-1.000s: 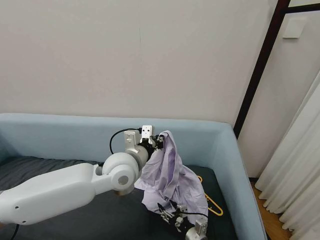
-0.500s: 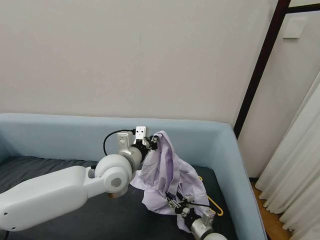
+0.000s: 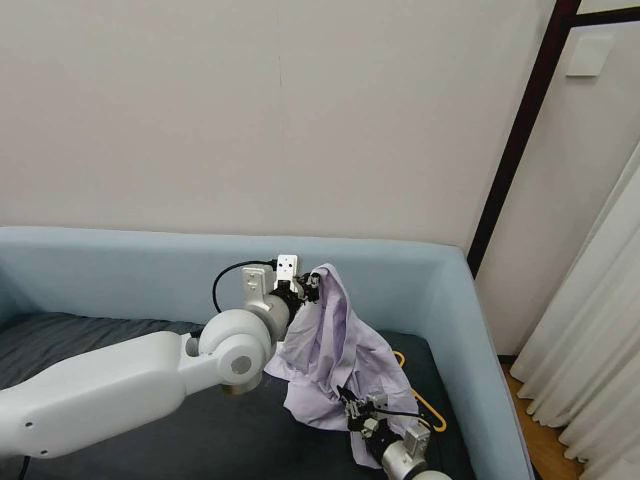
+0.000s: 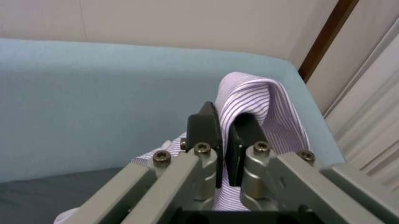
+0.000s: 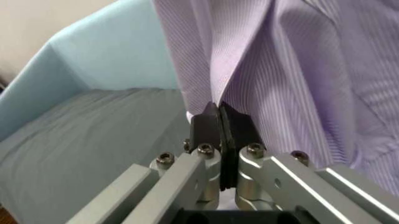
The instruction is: Pick up the clothes from the sofa and hang them on the clothes hanger.
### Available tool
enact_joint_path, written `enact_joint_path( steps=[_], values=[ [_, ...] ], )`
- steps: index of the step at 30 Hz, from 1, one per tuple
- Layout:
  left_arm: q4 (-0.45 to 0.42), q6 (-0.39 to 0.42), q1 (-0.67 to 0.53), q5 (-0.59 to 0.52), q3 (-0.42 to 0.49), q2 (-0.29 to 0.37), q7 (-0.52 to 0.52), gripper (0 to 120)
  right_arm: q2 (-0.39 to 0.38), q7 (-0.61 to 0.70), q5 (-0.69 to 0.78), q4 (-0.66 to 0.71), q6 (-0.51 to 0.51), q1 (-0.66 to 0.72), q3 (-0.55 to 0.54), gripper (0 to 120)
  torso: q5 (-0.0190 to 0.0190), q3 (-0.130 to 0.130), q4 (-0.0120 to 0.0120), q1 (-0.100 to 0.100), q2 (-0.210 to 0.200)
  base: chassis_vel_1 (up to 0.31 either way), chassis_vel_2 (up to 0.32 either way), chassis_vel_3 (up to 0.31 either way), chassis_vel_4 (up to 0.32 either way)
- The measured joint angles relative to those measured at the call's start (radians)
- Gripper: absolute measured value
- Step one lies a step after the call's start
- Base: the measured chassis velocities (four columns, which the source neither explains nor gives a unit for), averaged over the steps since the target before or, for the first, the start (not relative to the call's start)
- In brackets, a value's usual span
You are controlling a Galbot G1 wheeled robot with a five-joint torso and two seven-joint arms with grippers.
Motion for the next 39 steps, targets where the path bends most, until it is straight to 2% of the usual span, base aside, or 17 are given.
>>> enact_joint_path(
  steps=[6,11,15,16,20,23,25,27,31,32,37,39],
  values=[
    [0.014,-0.007,0.034,0.028,-0.017,0.001,0.005,0,-0.018,-0.014,0.017,0.033,0.004,-0.012,0.003,0,0.0002,0.000,0.0000,0.000,0.000,0.000,0.000,0.000,0.000],
    [0.044,-0.013,0.104,0.094,-0.096,0.011,0.032,0,-0.058,-0.016,0.042,0.119,0.006,-0.043,0.033,0,0.0002,0.000,0.0000,0.000,0.000,0.000,0.000,0.000,0.000],
    [0.057,0.013,0.232,0.203,-0.255,0.017,0.046,0,-0.165,-0.001,0.110,0.288,-0.032,-0.057,0.089,0,0.0002,0.000,-0.0002,0.000,0.000,0.000,0.000,0.000,0.000],
    [0.057,0.013,0.232,0.203,-0.255,0.017,0.046,0,-0.165,-0.001,0.110,0.288,-0.032,-0.057,0.089,0,0.0002,0.000,-0.0002,0.000,0.000,0.000,0.000,0.000,0.000],
    [0.051,0.035,0.399,0.350,-0.382,0.013,0.059,0,-0.290,0.034,0.243,0.373,-0.096,0.037,0.110,0,-0.0002,0.000,0.0005,0.000,0.000,0.000,0.000,0.000,0.000],
    [0.042,0.046,0.450,0.396,-0.421,0.004,0.059,0,-0.335,0.048,0.300,0.391,-0.119,0.087,0.105,0,-0.0001,0.000,0.0005,0.000,0.000,0.000,0.000,0.000,0.000],
    [0.040,0.059,0.483,0.475,-0.463,-0.004,0.059,0,-0.383,0.062,0.383,0.409,-0.141,0.152,0.097,0,0.0000,0.000,0.0000,0.000,0.000,0.000,0.000,0.000,0.000],
    [0.041,0.060,0.485,0.515,-0.480,-0.006,0.065,0,-0.403,0.073,0.424,0.419,-0.152,0.191,0.094,0,0.0001,0.000,-0.0003,0.000,0.000,0.000,0.000,0.000,0.000],
    [0.045,0.072,0.411,0.589,-0.519,-0.019,0.071,0,-0.473,0.125,0.578,0.434,-0.184,0.415,0.063,0,-0.0001,0.000,0.0004,0.000,0.000,0.000,0.000,0.000,0.000],
    [0.045,0.072,0.411,0.589,-0.519,-0.019,0.071,0,-0.473,0.125,0.578,0.434,-0.184,0.415,0.063,0,-0.0001,0.000,0.0004,0.000,0.000,0.000,0.000,0.000,0.000],
    [0.056,0.123,0.239,0.554,-0.474,-0.049,0.034,0,-0.521,0.156,0.704,0.387,-0.213,0.662,-0.034,0,0.0002,0.000,-0.0001,0.000,0.000,0.000,0.000,0.000,0.000],
    [0.071,0.136,0.202,0.550,-0.463,-0.059,0.022,0,-0.523,0.160,0.722,0.375,-0.218,0.710,-0.054,0,0.0005,0.000,-0.0002,0.000,0.000,0.000,0.000,0.000,0.000]
  ],
)
